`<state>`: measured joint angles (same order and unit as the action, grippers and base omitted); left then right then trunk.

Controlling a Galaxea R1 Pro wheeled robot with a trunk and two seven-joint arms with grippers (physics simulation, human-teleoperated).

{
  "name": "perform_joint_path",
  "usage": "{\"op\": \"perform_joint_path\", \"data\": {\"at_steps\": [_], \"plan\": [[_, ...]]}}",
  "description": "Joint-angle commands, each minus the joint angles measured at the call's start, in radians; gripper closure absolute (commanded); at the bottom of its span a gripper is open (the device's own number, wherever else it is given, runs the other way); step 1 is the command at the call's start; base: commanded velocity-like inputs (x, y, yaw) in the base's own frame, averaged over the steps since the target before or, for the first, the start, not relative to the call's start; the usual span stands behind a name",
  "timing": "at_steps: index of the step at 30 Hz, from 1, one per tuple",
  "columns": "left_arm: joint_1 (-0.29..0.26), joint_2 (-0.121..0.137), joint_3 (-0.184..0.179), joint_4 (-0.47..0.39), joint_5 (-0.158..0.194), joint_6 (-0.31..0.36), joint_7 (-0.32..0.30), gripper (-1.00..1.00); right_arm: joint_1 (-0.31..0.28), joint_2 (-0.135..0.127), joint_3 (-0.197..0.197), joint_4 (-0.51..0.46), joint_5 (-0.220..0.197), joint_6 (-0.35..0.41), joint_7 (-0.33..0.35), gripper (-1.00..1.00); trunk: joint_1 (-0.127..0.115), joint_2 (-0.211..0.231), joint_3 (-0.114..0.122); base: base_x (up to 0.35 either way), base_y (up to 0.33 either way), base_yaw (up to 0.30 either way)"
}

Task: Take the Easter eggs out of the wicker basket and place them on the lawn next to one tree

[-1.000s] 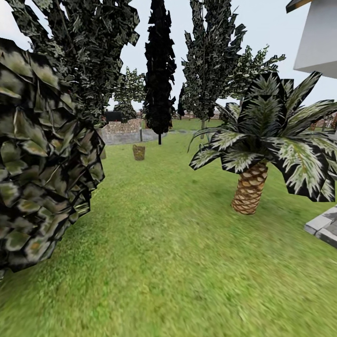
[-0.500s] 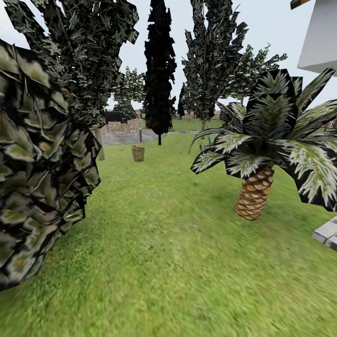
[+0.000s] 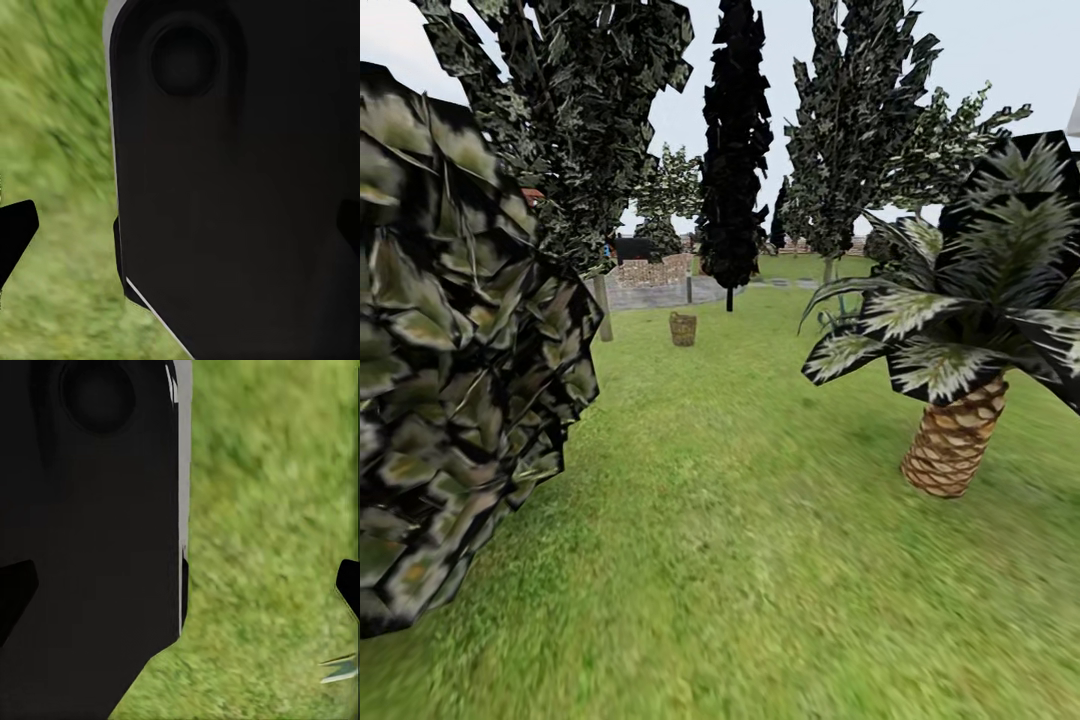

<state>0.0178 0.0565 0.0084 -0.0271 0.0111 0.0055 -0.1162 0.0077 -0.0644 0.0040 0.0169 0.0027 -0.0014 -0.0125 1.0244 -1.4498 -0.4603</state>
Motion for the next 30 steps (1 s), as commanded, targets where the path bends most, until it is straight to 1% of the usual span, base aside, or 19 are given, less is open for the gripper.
{"op": "perform_joint_path", "data": {"at_steps": [1, 12, 20, 30], "plan": [[0.001, 0.0, 0.001, -0.002, 0.001, 0.001, -0.003, -1.0, 0.0, 0.0, 0.001, 0.0, 0.0, 0.0, -0.001, -1.0, 0.001, 0.0, -0.001, 0.311, 0.0, 0.034], [0.001, 0.0, 0.002, -0.002, 0.001, 0.001, -0.004, -1.0, 0.0, -0.003, -0.002, 0.0, 0.0, 0.006, -0.001, -1.0, 0.001, 0.0, -0.001, 0.304, 0.0, 0.005], [0.001, 0.0, 0.002, -0.001, 0.001, 0.001, -0.004, -1.0, 0.0, -0.003, -0.002, 0.001, -0.003, 0.006, -0.001, -1.0, 0.001, 0.0, -0.001, 0.084, -0.008, 0.0], [0.001, 0.0, 0.001, -0.001, 0.001, 0.002, -0.003, -1.0, 0.0, -0.003, -0.001, 0.001, -0.004, 0.0, -0.002, -1.0, 0.001, 0.0, -0.001, 0.289, -0.073, 0.0]]}}
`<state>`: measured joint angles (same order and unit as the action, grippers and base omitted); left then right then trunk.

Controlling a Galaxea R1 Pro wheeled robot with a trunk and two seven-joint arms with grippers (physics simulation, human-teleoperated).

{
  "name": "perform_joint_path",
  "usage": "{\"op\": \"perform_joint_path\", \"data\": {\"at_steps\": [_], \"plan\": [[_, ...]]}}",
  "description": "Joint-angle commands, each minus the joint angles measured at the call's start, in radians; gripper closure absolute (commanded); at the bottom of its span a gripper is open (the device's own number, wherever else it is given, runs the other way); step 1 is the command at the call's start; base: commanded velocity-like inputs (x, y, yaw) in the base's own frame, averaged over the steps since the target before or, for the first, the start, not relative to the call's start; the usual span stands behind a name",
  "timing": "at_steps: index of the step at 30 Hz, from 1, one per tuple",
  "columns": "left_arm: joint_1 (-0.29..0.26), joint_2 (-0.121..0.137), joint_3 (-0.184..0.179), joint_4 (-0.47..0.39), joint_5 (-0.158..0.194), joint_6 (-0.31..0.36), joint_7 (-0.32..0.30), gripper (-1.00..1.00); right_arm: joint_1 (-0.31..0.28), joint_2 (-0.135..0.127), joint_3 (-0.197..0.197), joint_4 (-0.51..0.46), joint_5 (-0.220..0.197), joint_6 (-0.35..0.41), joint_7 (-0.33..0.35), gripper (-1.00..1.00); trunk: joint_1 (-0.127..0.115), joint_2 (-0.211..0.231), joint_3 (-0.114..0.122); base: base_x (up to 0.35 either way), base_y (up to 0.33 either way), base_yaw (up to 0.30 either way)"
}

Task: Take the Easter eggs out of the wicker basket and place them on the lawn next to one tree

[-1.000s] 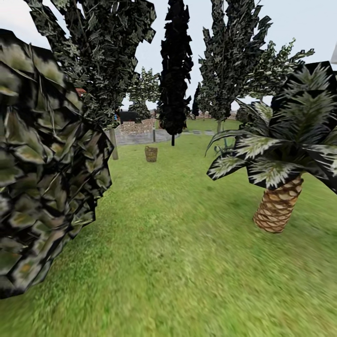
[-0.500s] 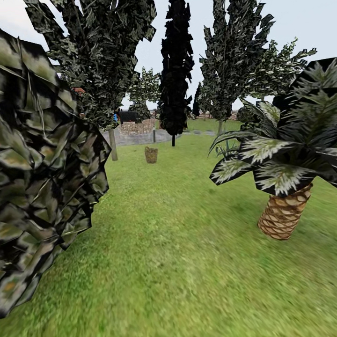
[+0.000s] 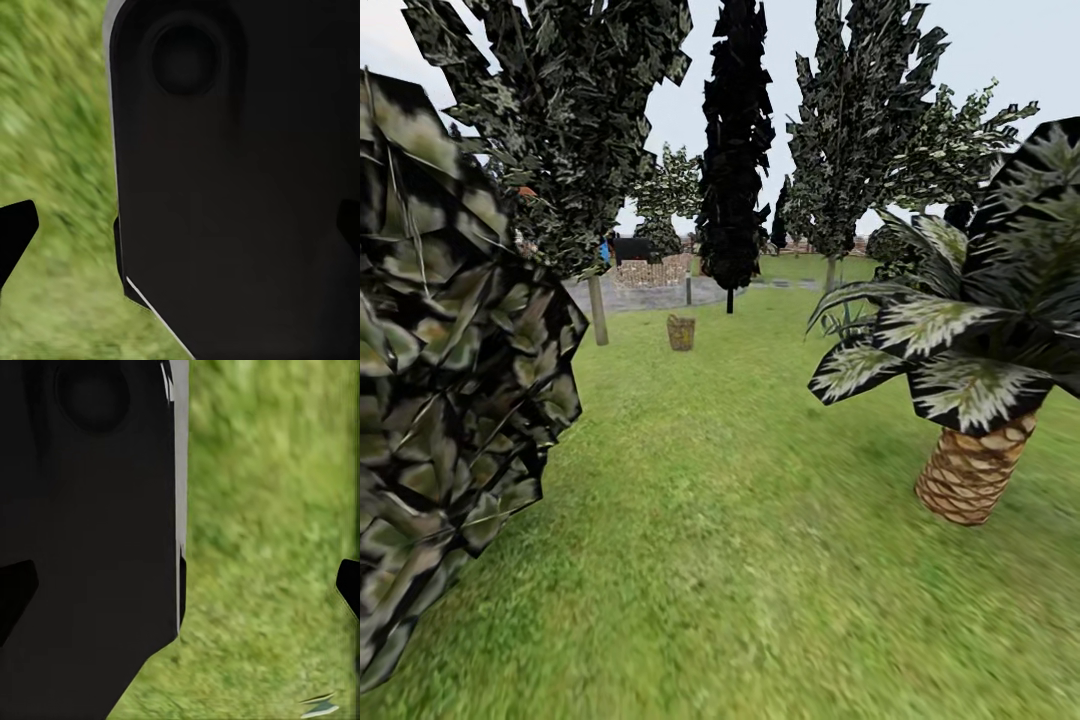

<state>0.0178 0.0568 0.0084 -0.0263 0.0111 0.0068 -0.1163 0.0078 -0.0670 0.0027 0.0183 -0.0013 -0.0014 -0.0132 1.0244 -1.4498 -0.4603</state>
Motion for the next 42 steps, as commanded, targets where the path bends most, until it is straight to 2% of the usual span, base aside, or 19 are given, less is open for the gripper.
{"op": "perform_joint_path", "data": {"at_steps": [1, 10, 35, 42], "plan": [[0.001, 0.0, 0.001, -0.002, 0.001, 0.001, -0.003, -1.0, 0.0, 0.0, 0.0, 0.0, 0.0, 0.0, -0.002, -1.0, 0.001, 0.0, -0.001, 0.305, -0.076, 0.0], [0.001, 0.0, 0.001, -0.002, 0.001, 0.001, -0.003, -1.0, 0.0, 0.001, -0.001, 0.0, -0.002, 0.0, -0.002, -1.0, 0.001, 0.0, -0.001, 0.306, -0.076, 0.032], [0.001, 0.0, 0.001, -0.002, 0.001, 0.0, -0.003, -1.0, 0.0, 0.001, -0.003, 0.0, -0.004, 0.0, -0.002, -1.0, 0.001, 0.0, -0.001, 0.306, -0.076, 0.245], [0.001, 0.0, 0.001, -0.002, 0.001, 0.0, -0.003, -1.0, 0.0, 0.001, 0.0, 0.0, -0.002, 0.0, -0.002, -1.0, 0.001, 0.0, -0.001, 0.306, -0.076, 0.044]]}}
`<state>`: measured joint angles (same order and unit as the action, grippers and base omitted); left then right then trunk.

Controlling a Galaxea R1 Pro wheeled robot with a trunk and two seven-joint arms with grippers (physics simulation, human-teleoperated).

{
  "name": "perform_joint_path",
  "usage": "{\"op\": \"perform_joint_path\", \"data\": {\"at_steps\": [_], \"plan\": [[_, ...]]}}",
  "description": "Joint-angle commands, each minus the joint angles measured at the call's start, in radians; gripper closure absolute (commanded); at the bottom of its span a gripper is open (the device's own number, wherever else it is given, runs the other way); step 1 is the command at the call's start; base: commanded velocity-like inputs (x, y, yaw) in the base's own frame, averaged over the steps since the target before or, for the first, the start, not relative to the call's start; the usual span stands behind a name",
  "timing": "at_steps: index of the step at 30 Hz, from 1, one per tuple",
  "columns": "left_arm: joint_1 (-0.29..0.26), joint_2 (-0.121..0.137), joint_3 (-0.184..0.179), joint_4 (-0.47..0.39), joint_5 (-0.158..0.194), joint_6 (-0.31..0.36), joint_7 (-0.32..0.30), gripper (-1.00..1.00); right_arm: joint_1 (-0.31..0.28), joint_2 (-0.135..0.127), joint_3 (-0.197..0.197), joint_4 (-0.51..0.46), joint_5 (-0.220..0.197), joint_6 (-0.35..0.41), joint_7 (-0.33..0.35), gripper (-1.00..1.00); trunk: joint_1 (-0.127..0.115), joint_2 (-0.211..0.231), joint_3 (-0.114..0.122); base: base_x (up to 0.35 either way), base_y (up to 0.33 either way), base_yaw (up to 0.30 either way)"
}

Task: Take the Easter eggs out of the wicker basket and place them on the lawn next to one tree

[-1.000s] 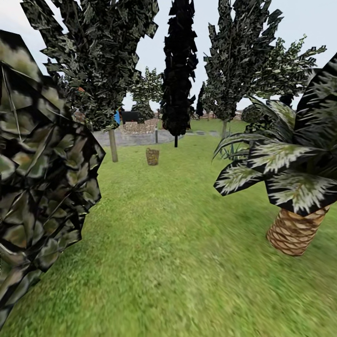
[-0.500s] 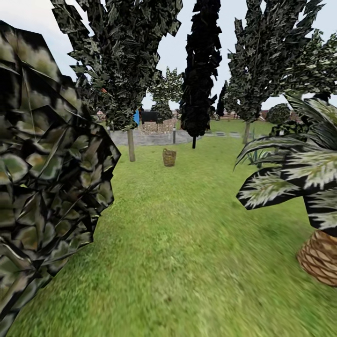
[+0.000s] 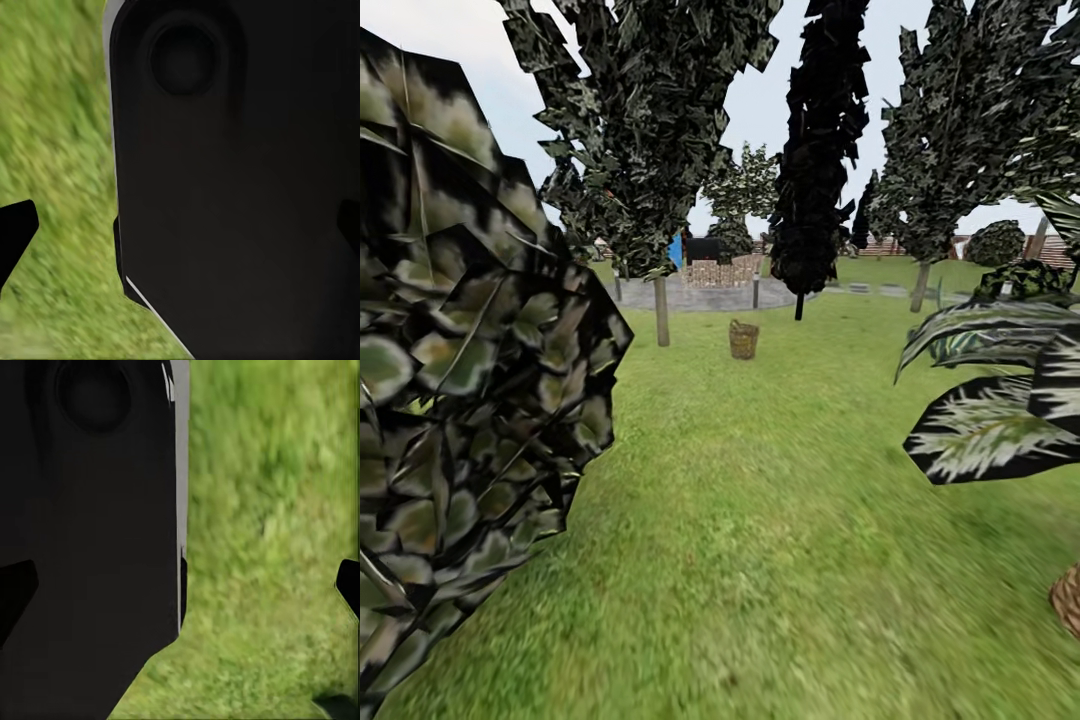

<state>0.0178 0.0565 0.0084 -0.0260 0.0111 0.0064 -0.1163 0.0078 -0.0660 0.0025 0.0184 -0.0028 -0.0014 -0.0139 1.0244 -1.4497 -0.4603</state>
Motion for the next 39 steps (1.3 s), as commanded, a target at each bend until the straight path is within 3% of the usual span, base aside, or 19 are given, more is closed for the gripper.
{"op": "perform_joint_path", "data": {"at_steps": [1, 10, 20, 39], "plan": [[0.001, 0.0, 0.001, -0.002, 0.001, 0.001, -0.003, -1.0, 0.0, 0.0, 0.001, 0.0, 0.0, 0.0, -0.001, -1.0, 0.001, 0.0, -0.001, 0.306, -0.076, 0.004], [0.001, 0.0, 0.001, -0.003, 0.001, 0.001, -0.003, -1.0, 0.0, 0.001, 0.0, 0.0, 0.001, -0.003, -0.001, -1.0, 0.001, 0.0, -0.001, 0.306, -0.076, 0.0], [0.001, 0.0, 0.001, -0.002, 0.001, 0.001, -0.003, -1.0, 0.0, 0.002, -0.001, 0.0, -0.001, -0.003, -0.001, -1.0, 0.001, 0.0, 0.0, 0.306, -0.076, -0.156], [0.001, 0.0, 0.001, -0.002, 0.001, 0.001, -0.003, -1.0, 0.0, -0.001, 0.001, 0.001, 0.004, 0.006, -0.001, -1.0, 0.001, 0.0, 0.0, 0.306, -0.076, -0.004]]}}
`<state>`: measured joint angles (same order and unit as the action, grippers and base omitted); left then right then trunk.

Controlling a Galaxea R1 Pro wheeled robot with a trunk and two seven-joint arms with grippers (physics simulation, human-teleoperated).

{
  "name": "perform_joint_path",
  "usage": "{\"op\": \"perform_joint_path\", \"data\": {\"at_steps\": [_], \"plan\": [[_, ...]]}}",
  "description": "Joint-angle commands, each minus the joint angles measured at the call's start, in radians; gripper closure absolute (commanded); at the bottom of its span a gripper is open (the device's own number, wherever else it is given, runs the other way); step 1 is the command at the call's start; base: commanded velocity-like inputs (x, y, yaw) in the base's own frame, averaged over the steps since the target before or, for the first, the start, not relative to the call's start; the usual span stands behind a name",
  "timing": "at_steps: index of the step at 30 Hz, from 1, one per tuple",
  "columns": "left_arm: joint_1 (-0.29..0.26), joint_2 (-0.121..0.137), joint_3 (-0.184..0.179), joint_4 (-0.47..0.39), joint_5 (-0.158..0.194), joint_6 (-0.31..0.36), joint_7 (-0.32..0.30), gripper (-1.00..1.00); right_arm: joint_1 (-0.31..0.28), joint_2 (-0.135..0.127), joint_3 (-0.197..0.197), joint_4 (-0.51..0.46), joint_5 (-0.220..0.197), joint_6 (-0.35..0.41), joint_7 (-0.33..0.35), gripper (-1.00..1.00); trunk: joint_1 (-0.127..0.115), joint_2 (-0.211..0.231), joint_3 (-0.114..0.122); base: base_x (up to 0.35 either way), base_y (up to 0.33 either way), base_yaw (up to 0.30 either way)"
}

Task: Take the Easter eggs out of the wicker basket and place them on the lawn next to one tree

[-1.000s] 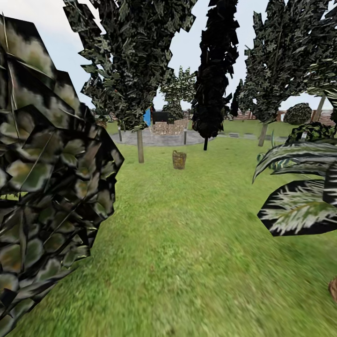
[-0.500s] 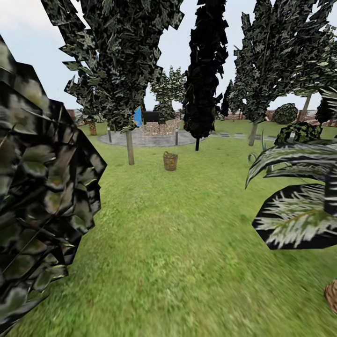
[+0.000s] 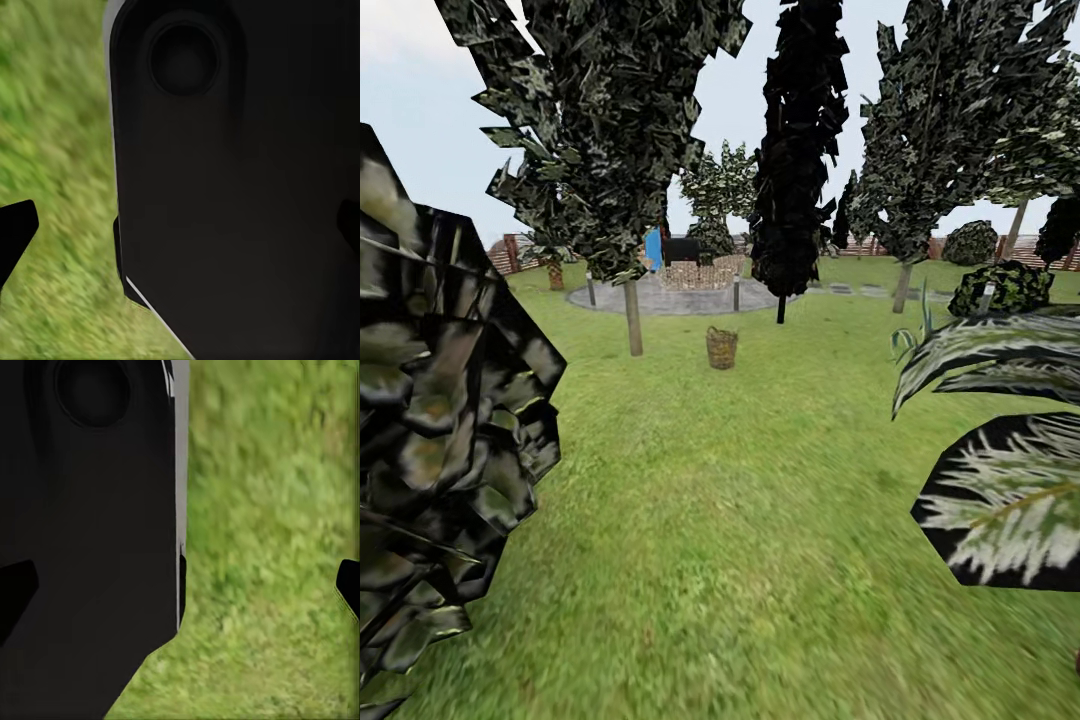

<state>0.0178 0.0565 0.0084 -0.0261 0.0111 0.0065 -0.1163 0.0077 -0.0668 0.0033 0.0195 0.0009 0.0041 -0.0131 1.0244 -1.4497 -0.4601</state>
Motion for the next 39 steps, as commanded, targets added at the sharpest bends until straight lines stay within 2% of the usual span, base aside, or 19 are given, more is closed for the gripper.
{"op": "perform_joint_path", "data": {"at_steps": [1, 12, 26, 39], "plan": [[0.001, 0.0, 0.001, -0.002, 0.001, 0.001, -0.003, -1.0, 0.0, 0.0, 0.0, 0.0, 0.0, 0.001, -0.001, -1.0, 0.001, 0.0, -0.001, 0.306, -0.076, 0.0], [0.001, 0.0, 0.001, -0.002, 0.001, 0.0, -0.003, -1.0, 0.0, 0.001, -0.002, -0.001, -0.003, -0.006, -0.002, -1.0, 0.001, 0.0, -0.001, 0.306, -0.076, 0.022], [0.001, 0.0, 0.001, -0.002, 0.001, 0.0, -0.003, -1.0, 0.0, 0.001, -0.001, 0.0, -0.003, -0.006, -0.002, -1.0, 0.001, 0.0, -0.001, 0.306, -0.076, 0.254], [0.001, 0.0, 0.001, -0.002, 0.001, 0.0, -0.003, -1.0, 0.0, 0.001, -0.001, -0.001, -0.003, -0.007, -0.002, -1.0, 0.001, 0.0, -0.001, 0.306, -0.076, 0.017]]}}
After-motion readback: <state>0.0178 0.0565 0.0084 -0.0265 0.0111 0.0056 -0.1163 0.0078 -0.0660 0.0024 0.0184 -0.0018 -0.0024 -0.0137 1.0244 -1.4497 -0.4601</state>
